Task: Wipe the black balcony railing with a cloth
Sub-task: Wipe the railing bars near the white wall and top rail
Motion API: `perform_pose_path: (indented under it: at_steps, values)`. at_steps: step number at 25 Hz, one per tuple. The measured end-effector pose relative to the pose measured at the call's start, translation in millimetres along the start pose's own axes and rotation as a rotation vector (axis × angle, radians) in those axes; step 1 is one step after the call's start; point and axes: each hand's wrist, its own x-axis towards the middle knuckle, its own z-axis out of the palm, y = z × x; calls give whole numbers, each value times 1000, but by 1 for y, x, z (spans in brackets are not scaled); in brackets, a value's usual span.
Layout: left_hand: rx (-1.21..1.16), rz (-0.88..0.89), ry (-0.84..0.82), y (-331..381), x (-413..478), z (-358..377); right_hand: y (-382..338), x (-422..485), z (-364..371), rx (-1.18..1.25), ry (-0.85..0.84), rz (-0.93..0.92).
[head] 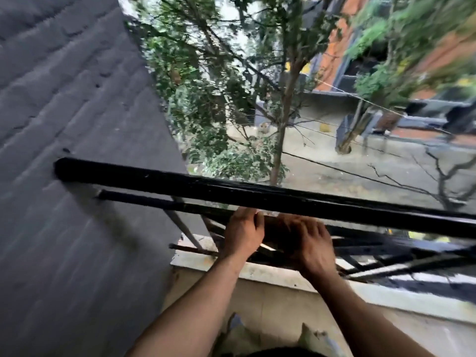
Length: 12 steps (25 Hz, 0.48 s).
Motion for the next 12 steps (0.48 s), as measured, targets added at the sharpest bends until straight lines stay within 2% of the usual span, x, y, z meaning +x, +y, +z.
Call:
perform_pose_path:
  at_steps: [2, 3, 5, 6, 7, 9, 12]
  values:
    - [43, 97, -23, 20, -6, 18, 8, 0, 0, -19, 27, 257]
    - [62, 129, -47, 33, -7, 24, -2, 3, 4, -17, 18, 268]
    - [116, 195, -135, 55, -14, 43, -19, -7, 14, -64, 32, 39]
    - [141, 229, -168, 62, -16, 52, -11, -13, 8, -88, 42, -82]
    - [157, 249, -206, 71, -19, 59, 15, -18, -5, -79, 64, -126]
    - [146, 291, -263, 90, -26, 75, 93, -47, -30, -64, 88, 17]
    - [55, 304, -272, 128, -31, 95, 156, -77, -51, -69, 202, 445]
